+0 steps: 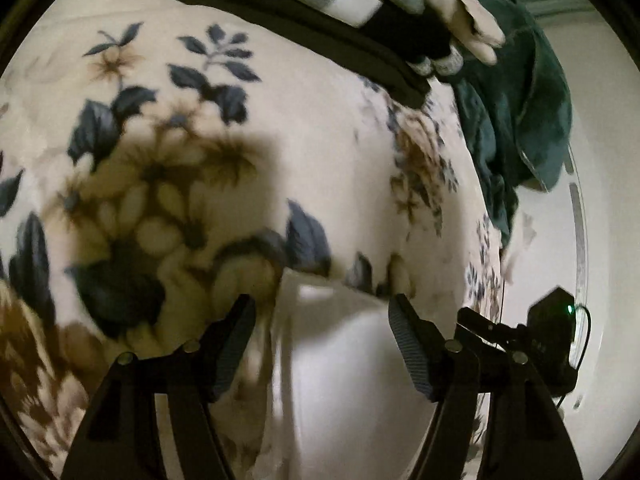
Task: Fold small clothes
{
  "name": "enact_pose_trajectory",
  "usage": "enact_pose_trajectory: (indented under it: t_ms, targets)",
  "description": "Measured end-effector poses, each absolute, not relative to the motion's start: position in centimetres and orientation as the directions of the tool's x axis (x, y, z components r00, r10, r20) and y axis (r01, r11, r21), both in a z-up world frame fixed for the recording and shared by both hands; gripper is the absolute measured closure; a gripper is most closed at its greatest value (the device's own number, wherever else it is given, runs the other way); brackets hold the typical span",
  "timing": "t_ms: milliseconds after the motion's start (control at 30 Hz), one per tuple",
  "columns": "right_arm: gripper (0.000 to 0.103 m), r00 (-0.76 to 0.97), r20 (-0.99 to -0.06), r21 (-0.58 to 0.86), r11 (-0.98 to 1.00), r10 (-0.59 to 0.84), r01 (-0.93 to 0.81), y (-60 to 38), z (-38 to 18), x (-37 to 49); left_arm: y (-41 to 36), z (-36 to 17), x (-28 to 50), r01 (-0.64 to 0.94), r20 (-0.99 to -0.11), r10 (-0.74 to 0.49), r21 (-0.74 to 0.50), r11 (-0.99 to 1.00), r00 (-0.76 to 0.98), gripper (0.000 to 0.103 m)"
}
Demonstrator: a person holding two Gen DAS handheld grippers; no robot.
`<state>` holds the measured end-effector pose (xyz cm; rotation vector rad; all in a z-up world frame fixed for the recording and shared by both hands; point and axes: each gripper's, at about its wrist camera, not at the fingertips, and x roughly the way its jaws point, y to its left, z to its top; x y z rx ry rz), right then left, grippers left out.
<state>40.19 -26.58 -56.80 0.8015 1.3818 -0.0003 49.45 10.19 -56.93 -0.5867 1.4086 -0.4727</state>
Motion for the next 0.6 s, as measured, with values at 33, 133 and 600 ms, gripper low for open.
enact_pose_trajectory:
  t_ms: [33,133,600]
  targets:
    - [0.050,0.227,-0.860,0.509,0.741,0.457,0.438,-26.2,-57.2,40.2,9.9,-57.0,49.1,-0.022,-0.775,-0.621,-0.627,0.779,0.118,0.064]
    - [0.100,0.250,-0.869,0.495,0.760,0.427,0.421,-25.6,-57.3,39.6,9.0,-57.4,49.2,-0.026,-0.789,-0.598,-0.607,0.794,0.141,0.098]
    - [0.070,0.224,-0.831,0.545,0.668,0.509,0.506,-30.4,-57.4,39.9,13.3,-57.6,49.3,-0.240,-0.783,-0.602,-0.621,0.746,0.155,0.054]
